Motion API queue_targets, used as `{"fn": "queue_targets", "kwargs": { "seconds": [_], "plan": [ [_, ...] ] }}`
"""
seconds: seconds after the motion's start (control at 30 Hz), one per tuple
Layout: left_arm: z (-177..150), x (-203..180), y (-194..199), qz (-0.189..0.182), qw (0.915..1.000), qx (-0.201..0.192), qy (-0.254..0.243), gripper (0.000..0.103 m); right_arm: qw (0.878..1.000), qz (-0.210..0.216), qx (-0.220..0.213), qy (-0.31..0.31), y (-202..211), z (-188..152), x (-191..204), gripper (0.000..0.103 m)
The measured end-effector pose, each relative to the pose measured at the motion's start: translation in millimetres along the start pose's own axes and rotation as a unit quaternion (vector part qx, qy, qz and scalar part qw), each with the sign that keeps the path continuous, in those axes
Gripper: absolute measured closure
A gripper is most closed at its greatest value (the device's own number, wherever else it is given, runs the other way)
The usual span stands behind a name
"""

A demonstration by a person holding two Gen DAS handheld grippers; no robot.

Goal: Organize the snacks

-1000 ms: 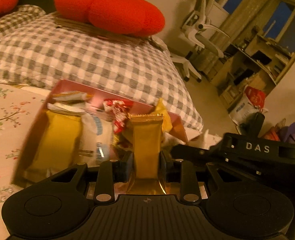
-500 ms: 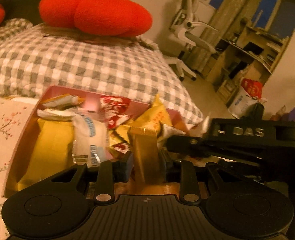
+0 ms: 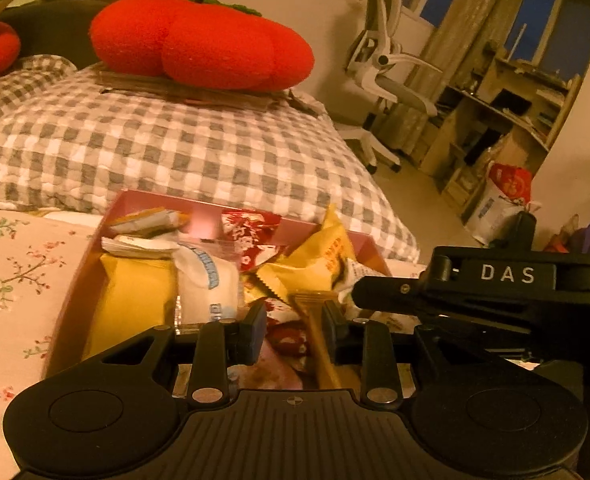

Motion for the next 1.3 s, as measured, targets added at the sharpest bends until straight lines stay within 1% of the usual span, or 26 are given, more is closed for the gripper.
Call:
{"fn": "queue_targets", "kwargs": {
  "seconds": [0.1,0.13,0.23,0.3,0.37,0.43,0.47,0.53,0.63,0.73,0.9,0.97,1.1,1.17,1.23,1.3],
  "plan": [
    [1,2,2,0.011,0.9999,0.002,0.008,0.074,1.000,-0.007,-0.001,0.004,3,0,3,0.045],
    [2,1,3,0.021,0.9998,0.003,0.005,0.074,1.000,-0.009,-0.003,0.005,4,-1,3,0.045],
    [2,-3,4,0.072,0.9970,0.015,-0.025,0.073,1.000,-0.010,-0.008,-0.002,10,-1,3,0.045],
    [1,-3,7,0.081,0.9963,0.014,-0.026,0.069,1.000,0.001,-0.010,-0.021,14,0,-1,0.045],
    [1,-2,10,0.087,0.9958,0.019,-0.020,0.069,0.999,0.017,-0.010,-0.037,17,0,-4,0.045],
    [1,-2,15,0.104,0.9941,0.018,-0.025,0.067,0.998,0.027,-0.010,-0.049,22,-1,-6,0.044],
    [1,-2,18,0.113,0.9930,0.017,-0.030,0.066,0.998,0.031,-0.008,-0.052,23,-2,-5,0.044],
    [0,-2,23,0.130,0.9907,0.020,-0.036,0.059,0.997,0.045,-0.002,-0.058,25,-5,-4,0.044],
    [-2,1,31,0.141,0.9891,0.024,-0.034,0.058,0.997,0.051,-0.006,-0.059,33,-9,1,0.043],
    [-8,2,39,0.154,0.9870,0.032,-0.034,0.056,0.997,0.058,-0.005,-0.056,40,-14,8,0.040],
    [-21,7,61,0.184,0.9812,0.040,-0.043,0.046,0.998,0.059,0.023,-0.025,48,-33,28,0.040],
    [-27,10,72,0.198,0.9782,0.044,-0.045,0.045,0.998,0.053,0.027,-0.007,54,-42,36,0.040],
    [-33,16,102,0.218,0.9742,0.036,-0.043,0.042,0.999,0.045,0.023,0.015,69,-58,45,0.040],
    [-37,15,119,0.222,0.9738,0.027,-0.043,0.040,0.999,0.040,0.017,0.029,80,-67,50,0.040],
    [-43,12,138,0.218,0.9751,0.018,-0.040,0.035,0.998,0.025,0.005,0.052,93,-80,56,0.039],
    [-50,9,154,0.214,0.9760,0.011,-0.038,0.032,0.997,0.001,-0.004,0.081,104,-92,62,0.036]
  ]
}}
Point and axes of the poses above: each gripper's, at about its wrist camera, not at the fingertips, and y roughly against the way its jaws point, x to its left, z to its top, the point moved 3 cm from there along -y, roughly the way its jaws point, and after that the axes turned 6 degrees about x, right-handed, at the moved point
